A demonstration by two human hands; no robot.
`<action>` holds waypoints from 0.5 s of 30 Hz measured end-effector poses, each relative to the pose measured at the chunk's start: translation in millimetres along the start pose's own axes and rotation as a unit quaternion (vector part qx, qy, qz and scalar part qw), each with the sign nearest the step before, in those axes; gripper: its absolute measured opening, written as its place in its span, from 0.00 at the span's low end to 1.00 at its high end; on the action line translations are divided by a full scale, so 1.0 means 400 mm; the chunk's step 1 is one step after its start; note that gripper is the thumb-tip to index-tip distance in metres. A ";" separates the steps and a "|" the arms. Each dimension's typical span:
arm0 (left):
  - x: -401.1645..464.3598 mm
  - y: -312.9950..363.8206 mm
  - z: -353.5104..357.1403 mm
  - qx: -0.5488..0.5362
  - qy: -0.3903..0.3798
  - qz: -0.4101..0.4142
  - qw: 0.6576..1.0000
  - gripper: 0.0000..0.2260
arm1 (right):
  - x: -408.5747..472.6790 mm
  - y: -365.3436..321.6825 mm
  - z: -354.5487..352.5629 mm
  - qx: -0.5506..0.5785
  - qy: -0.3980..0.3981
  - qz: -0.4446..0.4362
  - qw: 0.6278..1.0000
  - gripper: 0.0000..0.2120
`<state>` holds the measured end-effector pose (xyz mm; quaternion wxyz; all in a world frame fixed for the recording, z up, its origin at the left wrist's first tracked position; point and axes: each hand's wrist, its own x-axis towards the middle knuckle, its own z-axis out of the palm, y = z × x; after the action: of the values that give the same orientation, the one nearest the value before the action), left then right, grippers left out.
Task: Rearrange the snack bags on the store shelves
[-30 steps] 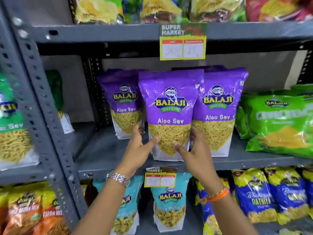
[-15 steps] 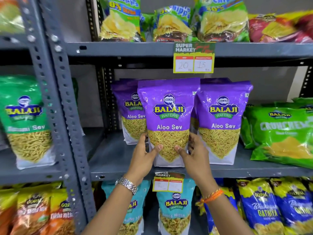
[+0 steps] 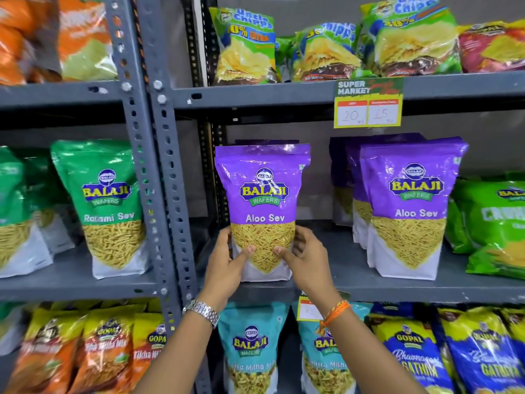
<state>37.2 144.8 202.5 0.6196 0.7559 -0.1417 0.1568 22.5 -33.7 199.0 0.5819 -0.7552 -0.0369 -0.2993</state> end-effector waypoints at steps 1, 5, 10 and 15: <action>0.002 -0.002 -0.003 -0.003 -0.002 0.002 1.000 0.30 | 0.001 -0.003 0.003 0.002 0.002 0.000 1.000 0.23; 0.011 -0.010 -0.004 0.003 -0.007 -0.001 1.000 0.30 | 0.009 -0.006 0.011 0.009 0.003 0.000 1.000 0.23; 0.029 -0.028 0.000 0.014 -0.006 0.005 1.000 0.25 | 0.010 -0.008 0.013 0.004 -0.002 -0.001 1.000 0.23; 0.029 -0.021 0.003 0.024 -0.001 -0.001 1.000 0.25 | 0.000 -0.031 0.008 -0.019 -0.021 0.013 1.000 0.27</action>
<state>51.1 144.9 199.5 0.6015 0.7708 -0.1380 0.1584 18.7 -26.6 209.1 0.5704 -0.7728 -0.0338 -0.2761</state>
